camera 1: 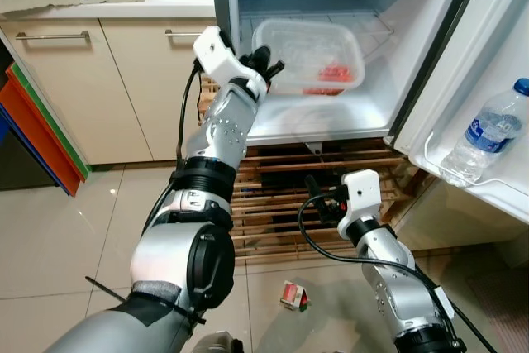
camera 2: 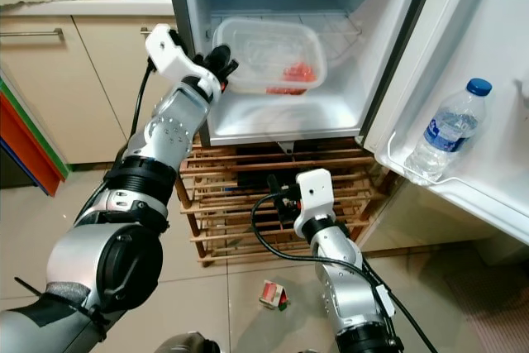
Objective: Restocking fridge
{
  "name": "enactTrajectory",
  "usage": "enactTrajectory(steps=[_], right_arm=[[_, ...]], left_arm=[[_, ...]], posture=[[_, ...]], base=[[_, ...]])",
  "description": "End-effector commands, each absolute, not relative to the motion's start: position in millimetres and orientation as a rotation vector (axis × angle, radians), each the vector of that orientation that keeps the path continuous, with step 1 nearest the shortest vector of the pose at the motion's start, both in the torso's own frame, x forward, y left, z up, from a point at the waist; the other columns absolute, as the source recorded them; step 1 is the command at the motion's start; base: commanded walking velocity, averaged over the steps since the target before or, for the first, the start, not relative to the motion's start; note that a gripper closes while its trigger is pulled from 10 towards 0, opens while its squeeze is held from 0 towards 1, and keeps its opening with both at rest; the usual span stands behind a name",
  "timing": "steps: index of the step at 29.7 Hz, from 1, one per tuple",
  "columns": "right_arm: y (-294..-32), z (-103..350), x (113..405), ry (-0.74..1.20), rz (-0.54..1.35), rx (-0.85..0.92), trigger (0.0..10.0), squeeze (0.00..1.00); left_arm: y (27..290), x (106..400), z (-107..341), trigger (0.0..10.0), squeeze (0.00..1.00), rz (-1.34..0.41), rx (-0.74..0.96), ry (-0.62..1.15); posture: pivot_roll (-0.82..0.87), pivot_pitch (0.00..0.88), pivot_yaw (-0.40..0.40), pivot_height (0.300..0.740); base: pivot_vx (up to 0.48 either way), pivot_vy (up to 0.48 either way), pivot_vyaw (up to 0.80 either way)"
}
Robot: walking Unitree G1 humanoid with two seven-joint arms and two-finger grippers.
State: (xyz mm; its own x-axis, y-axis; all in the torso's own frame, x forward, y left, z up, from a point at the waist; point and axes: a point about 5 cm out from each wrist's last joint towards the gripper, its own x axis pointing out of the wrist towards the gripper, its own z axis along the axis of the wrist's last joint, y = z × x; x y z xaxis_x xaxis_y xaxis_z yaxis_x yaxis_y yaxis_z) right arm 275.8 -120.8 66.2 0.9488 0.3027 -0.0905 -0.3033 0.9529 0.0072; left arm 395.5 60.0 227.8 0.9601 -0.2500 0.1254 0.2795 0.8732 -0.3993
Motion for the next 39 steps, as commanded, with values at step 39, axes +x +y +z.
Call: enactTrajectory(steps=[39], right_arm=[[-212.0, 100.9, 209.0, 0.057, -0.044, -0.034, 10.0, 0.02]], left_arm=[[160.8, 250.8, 141.2, 10.0, 0.0, -0.169, 0.18, -0.082]], posture=[[0.08, 0.0, -0.02, 0.74]], base=[[0.0, 0.0, 0.0]])
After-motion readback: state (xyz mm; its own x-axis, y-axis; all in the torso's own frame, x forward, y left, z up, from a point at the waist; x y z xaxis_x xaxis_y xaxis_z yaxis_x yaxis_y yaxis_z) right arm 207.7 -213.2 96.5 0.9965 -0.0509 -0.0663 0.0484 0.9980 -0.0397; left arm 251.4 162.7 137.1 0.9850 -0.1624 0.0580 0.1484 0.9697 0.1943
